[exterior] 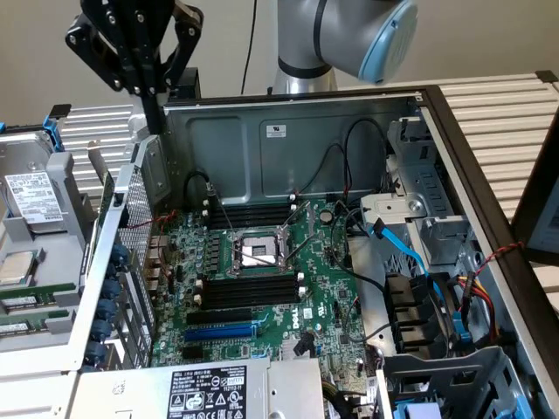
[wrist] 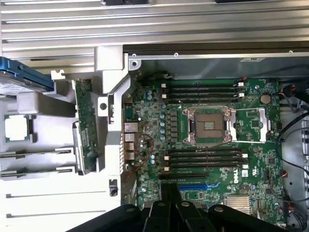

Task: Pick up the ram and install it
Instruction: 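Reach for the ram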

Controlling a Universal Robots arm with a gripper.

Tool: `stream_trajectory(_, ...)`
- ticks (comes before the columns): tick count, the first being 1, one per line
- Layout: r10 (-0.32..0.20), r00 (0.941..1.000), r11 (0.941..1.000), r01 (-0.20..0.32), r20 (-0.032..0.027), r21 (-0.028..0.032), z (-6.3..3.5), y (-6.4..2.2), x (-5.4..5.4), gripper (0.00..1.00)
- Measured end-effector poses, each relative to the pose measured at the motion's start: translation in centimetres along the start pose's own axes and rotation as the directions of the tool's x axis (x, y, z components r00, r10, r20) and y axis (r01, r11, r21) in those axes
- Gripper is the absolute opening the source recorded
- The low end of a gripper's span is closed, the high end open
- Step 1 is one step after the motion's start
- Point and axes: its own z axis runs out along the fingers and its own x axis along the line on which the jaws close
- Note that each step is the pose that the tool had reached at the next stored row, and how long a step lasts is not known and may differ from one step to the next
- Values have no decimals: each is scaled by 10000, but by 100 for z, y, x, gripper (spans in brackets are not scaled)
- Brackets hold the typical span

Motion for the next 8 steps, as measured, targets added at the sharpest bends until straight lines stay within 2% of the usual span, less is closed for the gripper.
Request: stream_trajectory(8,1,10000,10000,-1,0,-1,-12,-25,357,11)
